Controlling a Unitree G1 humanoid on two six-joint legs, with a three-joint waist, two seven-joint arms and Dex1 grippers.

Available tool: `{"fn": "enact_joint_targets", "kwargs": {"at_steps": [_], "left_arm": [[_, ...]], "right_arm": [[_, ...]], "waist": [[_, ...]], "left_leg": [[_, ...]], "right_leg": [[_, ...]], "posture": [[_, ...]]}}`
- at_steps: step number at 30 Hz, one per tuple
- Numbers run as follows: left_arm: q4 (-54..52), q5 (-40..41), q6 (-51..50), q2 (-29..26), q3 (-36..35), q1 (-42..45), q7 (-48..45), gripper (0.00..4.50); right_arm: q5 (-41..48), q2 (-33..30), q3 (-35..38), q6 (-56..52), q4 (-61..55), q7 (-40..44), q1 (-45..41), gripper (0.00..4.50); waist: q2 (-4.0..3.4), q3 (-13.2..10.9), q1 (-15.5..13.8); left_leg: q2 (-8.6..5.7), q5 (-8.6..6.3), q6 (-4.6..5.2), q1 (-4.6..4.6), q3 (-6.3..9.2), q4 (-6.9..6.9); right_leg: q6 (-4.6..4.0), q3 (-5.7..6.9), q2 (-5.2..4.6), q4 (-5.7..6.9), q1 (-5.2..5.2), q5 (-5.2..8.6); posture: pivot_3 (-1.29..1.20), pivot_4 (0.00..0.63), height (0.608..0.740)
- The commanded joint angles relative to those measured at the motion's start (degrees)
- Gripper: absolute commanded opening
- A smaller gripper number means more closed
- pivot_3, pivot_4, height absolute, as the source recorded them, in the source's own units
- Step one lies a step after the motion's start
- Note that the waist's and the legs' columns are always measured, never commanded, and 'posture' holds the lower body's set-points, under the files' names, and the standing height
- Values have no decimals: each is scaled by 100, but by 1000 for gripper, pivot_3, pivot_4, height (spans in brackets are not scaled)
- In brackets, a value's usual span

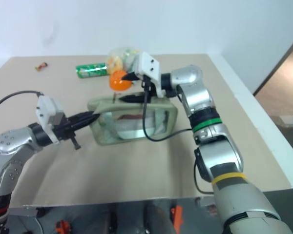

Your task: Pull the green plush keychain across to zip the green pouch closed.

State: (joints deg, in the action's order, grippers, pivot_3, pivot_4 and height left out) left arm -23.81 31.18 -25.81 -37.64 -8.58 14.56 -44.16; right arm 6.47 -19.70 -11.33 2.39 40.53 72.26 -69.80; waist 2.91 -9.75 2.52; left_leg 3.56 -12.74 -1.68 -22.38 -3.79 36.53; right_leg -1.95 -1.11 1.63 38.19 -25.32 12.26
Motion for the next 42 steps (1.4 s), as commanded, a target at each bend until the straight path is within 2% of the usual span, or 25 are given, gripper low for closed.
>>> {"fn": "enact_joint_targets", "kwargs": {"at_steps": [1,12,16,17,18,22,23,35,42], "left_arm": [[-77,-69,-35,-8,122,-68,21,0],[-100,-63,-46,60,179,-39,112,0],[-94,-70,-34,60,189,-38,113,0],[-99,-73,-32,66,199,-39,122,0],[-104,-73,-30,72,209,-40,131,0],[-120,-81,-20,87,240,-62,159,0],[-120,-79,-21,87,237,-62,163,0],[-16,-131,-8,65,218,-21,148,0],[93,-172,-30,57,144,-9,247,0]], "right_arm": [[18,62,83,16,-129,-35,-99,3506],[29,193,109,-91,-18,-91,-151,3506],[26,233,114,-156,18,-112,-180,2377],[23,245,115,-162,42,-121,-190,1895],[21,259,116,-167,66,-129,-201,1663],[16,292,103,-199,95,-105,-219,214],[15,295,99,-205,91,-93,-218,25],[82,289,170,-214,66,-77,-268,25],[334,118,453,-500,-490,-244,-219,25]], "waist": [[0,0,0],[0,0,-2],[0,0,-2],[0,0,-3],[0,0,-4],[0,0,-4],[0,0,-4],[0,0,-4],[-1,0,-5]], "left_leg": [[0,0,0,0,-1,0],[-1,0,0,0,-1,0],[-1,0,0,0,-1,0],[-1,0,0,0,-1,0],[-1,0,0,0,-1,0],[-2,0,0,0,-1,0],[-2,0,0,0,-1,0],[-2,0,0,0,-1,0],[-1,0,0,-1,0,0]], "right_leg": [[0,0,0,0,0,0],[0,0,-2,0,0,0],[0,1,-2,0,1,0],[0,1,-2,0,1,0],[0,1,-3,0,1,0],[0,0,-4,0,1,0],[0,0,-4,0,1,0],[0,1,-3,0,1,0],[0,1,-3,0,0,0]], "posture": [[0,150,740],[0,150,740],[0,150,740],[0,150,740],[0,150,740],[0,150,740],[0,150,740],[0,150,740],[0,150,740]]}}
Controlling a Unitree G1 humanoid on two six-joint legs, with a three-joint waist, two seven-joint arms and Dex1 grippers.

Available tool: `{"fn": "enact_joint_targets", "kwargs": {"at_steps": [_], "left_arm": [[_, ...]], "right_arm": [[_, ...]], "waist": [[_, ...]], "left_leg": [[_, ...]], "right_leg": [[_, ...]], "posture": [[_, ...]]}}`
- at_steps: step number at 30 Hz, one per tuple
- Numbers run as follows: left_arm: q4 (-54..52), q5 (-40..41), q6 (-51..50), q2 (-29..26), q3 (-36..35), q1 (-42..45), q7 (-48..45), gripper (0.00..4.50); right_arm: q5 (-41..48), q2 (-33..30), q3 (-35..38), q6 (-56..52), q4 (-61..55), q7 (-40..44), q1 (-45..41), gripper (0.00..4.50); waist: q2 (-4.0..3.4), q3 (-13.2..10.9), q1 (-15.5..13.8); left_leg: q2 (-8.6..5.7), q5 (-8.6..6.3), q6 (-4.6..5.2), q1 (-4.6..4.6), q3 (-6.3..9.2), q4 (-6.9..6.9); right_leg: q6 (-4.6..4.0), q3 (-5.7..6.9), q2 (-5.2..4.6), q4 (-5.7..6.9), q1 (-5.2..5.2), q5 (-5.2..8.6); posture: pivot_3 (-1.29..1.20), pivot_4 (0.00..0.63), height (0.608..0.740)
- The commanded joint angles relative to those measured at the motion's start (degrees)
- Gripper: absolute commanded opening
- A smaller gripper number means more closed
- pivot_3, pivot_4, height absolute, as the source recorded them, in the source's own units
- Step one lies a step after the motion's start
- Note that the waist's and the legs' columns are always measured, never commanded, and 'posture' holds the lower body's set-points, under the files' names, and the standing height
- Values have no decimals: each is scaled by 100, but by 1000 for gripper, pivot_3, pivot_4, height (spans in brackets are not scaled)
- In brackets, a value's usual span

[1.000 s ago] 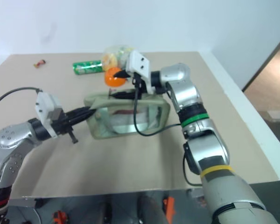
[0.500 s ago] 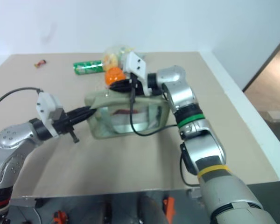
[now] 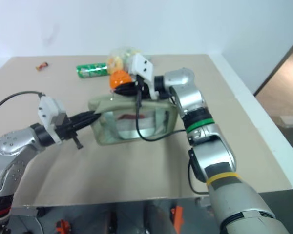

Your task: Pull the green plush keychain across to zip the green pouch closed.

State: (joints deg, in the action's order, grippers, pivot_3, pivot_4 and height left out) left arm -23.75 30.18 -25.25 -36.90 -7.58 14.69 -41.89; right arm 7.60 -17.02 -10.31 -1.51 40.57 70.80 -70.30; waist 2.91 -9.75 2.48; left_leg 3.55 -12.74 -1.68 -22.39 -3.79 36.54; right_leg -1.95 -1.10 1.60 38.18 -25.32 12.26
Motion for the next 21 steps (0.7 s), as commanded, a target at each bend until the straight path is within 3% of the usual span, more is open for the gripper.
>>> {"fn": "enact_joint_targets", "kwargs": {"at_steps": [1,13,21], "left_arm": [[110,-78,-96,-22,38,-6,40,0],[344,-210,-118,-24,153,311,122,0],[374,-240,-99,-90,170,292,22,0]], "right_arm": [[266,-201,409,-157,-627,-147,-142,25],[466,-687,618,-691,-1693,-601,292,25],[562,-1343,870,-827,-2062,-803,736,25]], "waist": [[-1,-1,-2],[-1,-1,-11],[-1,-1,-43]], "left_leg": [[0,0,0,-1,0,0],[-1,0,0,-5,-1,0],[-8,0,0,-7,-1,0]], "right_leg": [[0,0,0,0,-1,0],[1,1,-1,-1,-2,0],[2,2,-7,-3,-2,1]], "posture": [[0,150,740],[0,150,740],[0,150,740]]}}
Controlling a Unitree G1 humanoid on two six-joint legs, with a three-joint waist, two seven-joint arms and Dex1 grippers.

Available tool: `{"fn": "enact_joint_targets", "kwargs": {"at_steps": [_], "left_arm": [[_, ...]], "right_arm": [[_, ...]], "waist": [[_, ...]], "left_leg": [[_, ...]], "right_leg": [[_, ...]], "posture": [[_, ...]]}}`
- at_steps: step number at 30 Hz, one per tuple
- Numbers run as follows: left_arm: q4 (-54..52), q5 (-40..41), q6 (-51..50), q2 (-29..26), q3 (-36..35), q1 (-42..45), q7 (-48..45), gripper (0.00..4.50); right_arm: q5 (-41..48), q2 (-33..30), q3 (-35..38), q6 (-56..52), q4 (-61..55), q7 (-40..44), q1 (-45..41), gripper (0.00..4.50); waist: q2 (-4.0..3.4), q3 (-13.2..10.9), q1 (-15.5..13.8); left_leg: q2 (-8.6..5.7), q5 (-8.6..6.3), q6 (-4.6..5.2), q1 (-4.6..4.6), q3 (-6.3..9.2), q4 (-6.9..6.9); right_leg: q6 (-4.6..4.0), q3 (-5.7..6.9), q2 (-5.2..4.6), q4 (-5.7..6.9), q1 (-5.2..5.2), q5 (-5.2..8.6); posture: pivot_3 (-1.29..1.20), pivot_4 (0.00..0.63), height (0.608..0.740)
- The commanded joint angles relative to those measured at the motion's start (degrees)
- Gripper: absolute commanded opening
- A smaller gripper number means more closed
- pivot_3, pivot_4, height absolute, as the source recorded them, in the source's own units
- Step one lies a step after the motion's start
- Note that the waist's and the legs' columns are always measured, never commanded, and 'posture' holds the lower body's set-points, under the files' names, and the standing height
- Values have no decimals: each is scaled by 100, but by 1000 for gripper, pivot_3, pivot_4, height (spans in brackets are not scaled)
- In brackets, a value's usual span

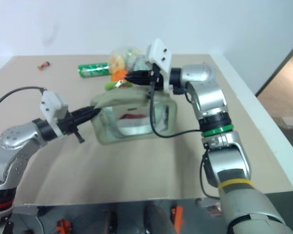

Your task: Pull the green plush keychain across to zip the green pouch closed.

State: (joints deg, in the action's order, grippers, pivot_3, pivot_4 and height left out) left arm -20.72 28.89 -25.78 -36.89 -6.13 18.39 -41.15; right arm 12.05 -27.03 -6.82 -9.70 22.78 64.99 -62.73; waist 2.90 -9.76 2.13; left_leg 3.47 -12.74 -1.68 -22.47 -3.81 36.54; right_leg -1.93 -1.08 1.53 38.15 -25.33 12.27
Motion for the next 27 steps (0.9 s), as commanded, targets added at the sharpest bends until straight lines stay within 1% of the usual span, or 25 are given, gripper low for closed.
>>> {"fn": "enact_joint_targets", "kwargs": {"at_steps": [1,8,18,22,27], "left_arm": [[75,-113,-47,-98,24,-84,-62,0],[109,-193,13,-165,66,-92,-162,0],[109,-214,-20,-244,109,51,-243,0],[133,-239,-14,-302,102,74,-299,0],[206,-265,-3,-338,104,134,-348,0]], "right_arm": [[127,-407,556,-9,-294,-250,3,25],[181,-892,819,19,-358,-443,143,25],[150,-1747,1161,124,-221,-682,667,25],[117,-2196,1433,147,-244,-840,1146,25],[107,-2587,1645,211,-359,-924,1830,25]], "waist": [[0,0,-17],[-1,-1,-42],[-2,-1,-91],[-3,-2,-100],[-4,-2,-98]], "left_leg": [[0,0,0,0,0,0],[1,0,0,1,-2,0],[-15,0,0,-2,-5,0],[-20,0,0,-2,-3,-1],[-27,0,0,-2,-2,-2]], "right_leg": [[0,0,0,0,0,0],[0,3,6,0,0,0],[3,-1,-4,-5,0,2],[3,2,-3,-6,1,2],[6,-1,-7,-7,1,4]], "posture": [[0,150,740],[0,150,740],[0,150,740],[0,150,740],[0,150,740]]}}
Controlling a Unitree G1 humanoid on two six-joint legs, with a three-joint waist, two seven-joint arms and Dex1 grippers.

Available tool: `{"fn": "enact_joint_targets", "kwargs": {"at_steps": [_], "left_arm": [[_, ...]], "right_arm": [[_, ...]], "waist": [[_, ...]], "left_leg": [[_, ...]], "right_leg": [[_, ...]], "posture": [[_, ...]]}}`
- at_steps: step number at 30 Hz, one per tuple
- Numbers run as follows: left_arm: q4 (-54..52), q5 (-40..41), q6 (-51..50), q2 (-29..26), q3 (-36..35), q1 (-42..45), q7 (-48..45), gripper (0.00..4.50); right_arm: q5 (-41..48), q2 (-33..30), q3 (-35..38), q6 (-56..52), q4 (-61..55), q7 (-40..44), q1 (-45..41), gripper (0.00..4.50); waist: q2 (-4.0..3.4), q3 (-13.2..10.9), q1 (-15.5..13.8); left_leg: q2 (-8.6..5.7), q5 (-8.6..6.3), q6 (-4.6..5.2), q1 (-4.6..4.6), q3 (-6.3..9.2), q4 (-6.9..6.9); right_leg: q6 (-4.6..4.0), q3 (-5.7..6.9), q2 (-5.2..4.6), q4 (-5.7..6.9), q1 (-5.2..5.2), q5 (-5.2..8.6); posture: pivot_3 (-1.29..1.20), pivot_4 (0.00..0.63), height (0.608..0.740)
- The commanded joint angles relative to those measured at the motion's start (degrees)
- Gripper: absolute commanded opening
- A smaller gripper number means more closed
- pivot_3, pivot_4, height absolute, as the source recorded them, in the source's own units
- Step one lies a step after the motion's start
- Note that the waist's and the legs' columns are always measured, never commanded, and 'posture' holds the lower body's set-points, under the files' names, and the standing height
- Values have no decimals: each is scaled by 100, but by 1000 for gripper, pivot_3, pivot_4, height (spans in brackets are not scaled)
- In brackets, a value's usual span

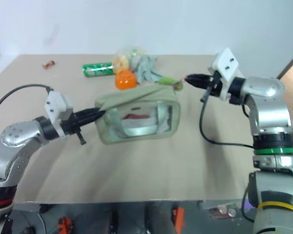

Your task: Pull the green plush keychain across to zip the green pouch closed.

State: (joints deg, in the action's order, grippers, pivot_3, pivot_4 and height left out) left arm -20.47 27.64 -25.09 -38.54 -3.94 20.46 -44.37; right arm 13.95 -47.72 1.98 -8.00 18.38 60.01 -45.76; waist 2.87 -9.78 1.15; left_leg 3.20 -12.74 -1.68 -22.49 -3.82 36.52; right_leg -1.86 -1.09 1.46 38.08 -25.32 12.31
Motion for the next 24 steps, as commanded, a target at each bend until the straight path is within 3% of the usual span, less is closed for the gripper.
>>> {"fn": "enact_joint_targets", "kwargs": {"at_steps": [1,12,24], "left_arm": [[198,-140,-70,-177,-108,-52,-28,0],[243,-109,-108,-177,-88,24,-31,0],[82,-70,-241,-112,-112,-37,115,0]], "right_arm": [[-101,-586,794,76,81,-448,264,25],[-290,-1006,782,650,173,-717,1370,25],[-392,-603,369,752,-300,-1086,2442,25]], "waist": [[-1,0,0],[-1,0,-4],[-2,2,-2]], "left_leg": [[-1,0,0,1,0,0],[-17,1,1,6,2,4],[-33,2,3,20,5,4]], "right_leg": [[0,0,0,0,0,0],[10,3,-13,1,10,0],[28,4,-34,2,27,5]], "posture": [[0,150,740],[0,150,740],[0,150,740]]}}
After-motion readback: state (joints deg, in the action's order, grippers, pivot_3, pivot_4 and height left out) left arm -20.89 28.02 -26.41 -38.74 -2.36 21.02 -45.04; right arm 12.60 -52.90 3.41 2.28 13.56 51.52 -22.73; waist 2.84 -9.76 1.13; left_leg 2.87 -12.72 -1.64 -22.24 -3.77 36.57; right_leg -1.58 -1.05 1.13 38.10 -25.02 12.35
